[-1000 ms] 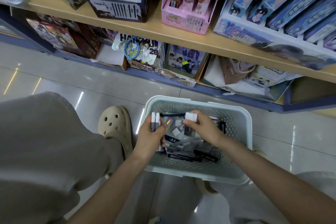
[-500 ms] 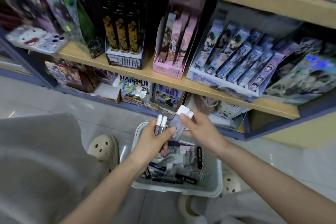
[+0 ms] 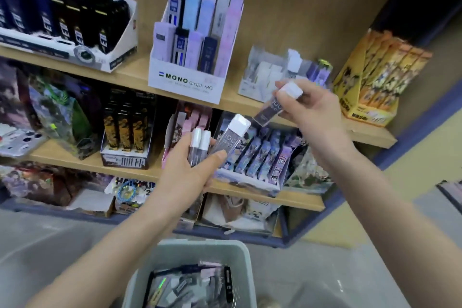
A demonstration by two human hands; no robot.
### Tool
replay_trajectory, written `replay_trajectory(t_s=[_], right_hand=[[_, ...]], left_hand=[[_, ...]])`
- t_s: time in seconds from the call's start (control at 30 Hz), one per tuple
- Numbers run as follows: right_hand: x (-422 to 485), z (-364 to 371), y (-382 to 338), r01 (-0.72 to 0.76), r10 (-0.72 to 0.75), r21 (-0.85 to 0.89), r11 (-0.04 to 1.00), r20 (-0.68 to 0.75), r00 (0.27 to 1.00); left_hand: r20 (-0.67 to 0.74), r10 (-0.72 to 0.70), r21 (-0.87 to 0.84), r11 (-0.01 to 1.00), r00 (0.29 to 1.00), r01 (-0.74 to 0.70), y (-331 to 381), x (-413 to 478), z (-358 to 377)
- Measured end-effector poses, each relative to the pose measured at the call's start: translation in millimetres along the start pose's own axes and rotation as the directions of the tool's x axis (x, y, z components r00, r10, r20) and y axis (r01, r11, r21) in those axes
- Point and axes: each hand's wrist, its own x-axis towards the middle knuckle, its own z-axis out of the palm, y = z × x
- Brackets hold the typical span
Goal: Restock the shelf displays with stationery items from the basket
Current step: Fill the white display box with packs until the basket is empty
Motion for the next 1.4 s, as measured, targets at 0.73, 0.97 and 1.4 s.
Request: replay_trajectory(t_s=[0.73,0.97,1.4], right_hand=[[119.8,-38.2,30.2,0.131,-0.225,-0.768,0.627,-0.018,0.974],[64.5,-10.4,4.1,0.183,-0.25,-0.581,0.793,-0.036,0.968],[27.0,-16.4,-19.7,-0.027,0.026,-0.148,0.989,-0.007,1.0]], left_hand=[[0.009,0.035,-0.075,0.997,0.999,-0.035,15.9,47.0,13.3],[0.03,0.03,-0.048,0.998,0.999,-0.028,13.3,49.0,16.3],[0.011,-0.044,-0.14,0.989,0.999,0.045,11.5,46.2,16.9]])
